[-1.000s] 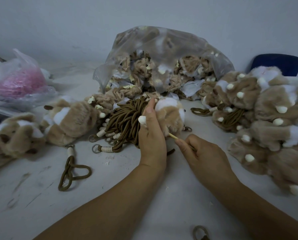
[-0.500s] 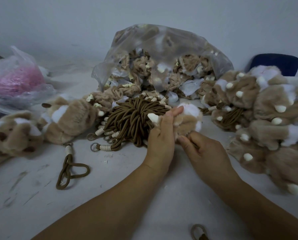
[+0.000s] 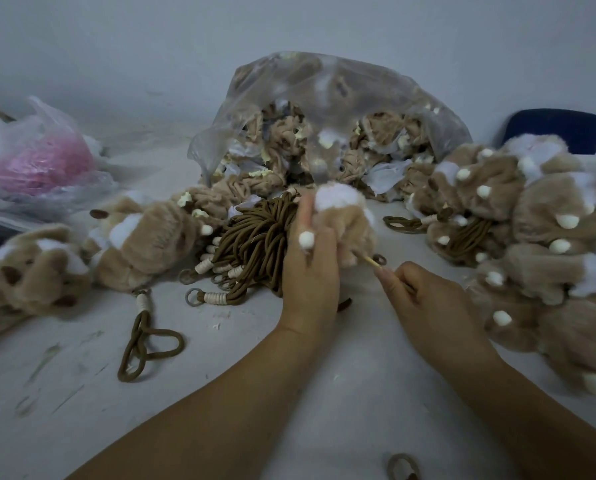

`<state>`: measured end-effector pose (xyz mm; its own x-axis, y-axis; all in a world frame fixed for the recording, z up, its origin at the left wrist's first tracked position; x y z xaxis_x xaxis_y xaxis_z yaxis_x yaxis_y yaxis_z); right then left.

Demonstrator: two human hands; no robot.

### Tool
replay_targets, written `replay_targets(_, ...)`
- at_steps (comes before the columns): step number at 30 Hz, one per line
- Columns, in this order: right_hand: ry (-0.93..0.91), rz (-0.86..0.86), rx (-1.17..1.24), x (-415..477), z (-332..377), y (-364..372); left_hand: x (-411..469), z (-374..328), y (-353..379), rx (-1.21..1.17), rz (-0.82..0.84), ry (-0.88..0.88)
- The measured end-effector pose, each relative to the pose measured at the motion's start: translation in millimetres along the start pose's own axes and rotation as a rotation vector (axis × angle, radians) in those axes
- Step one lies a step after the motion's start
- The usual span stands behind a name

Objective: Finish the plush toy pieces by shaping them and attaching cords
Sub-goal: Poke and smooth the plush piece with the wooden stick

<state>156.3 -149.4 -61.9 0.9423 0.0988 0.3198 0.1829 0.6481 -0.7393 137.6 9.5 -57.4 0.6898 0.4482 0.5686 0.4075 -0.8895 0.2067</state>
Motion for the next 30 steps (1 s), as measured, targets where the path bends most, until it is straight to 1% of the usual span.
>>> replay_targets(3,0.016,-0.015,0.063,-1,2,1,-7,0,10,0.023,0.086,-0.003)
replay_targets(7,0.013,-0.041,0.142,-1,2,-4,-11,0,14,-0.001,0.121,-0.013)
replay_targets(10,0.027,-0.065,0.156,0,0,-6,-11,1,15,-0.022,0.11,-0.027)
replay_targets(12,0.033,-0.069,0.143,2,-1,-6,-11,3,16,-0.055,0.071,-0.07)
replay_targets(14,0.032,-0.056,0.121,3,0,-5,-12,7,16,-0.096,0.04,-0.131)
replay_targets(16,0.026,-0.031,0.116,3,0,-2,-12,6,13,-0.098,0.013,-0.144)
replay_targets(20,0.025,-0.013,0.074,2,-1,1,-6,-3,4,-0.07,-0.034,-0.026)
replay_targets(22,0.042,-0.021,0.061,3,-4,-1,-3,-6,1,-0.046,-0.028,0.019)
replay_targets(24,0.06,-0.042,0.058,4,-5,-2,-5,-7,4,-0.004,0.004,0.045)
replay_targets(28,0.074,-0.066,0.065,4,-6,-5,-8,-12,13,0.186,0.13,0.137)
replay_targets(30,0.075,-0.061,0.068,4,-8,-7,-7,-13,13,0.192,0.156,0.149)
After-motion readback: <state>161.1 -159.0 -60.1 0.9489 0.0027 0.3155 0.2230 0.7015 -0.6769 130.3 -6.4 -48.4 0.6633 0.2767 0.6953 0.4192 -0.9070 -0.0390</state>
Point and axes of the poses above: each hand's wrist, its own x-axis towards the middle knuckle, its own y-axis out of the palm, z = x × y, the point moved 6 cm from there along x, towards the middle knuckle, and after that the axes turned 13 degrees about y, right-handed, at the moved point
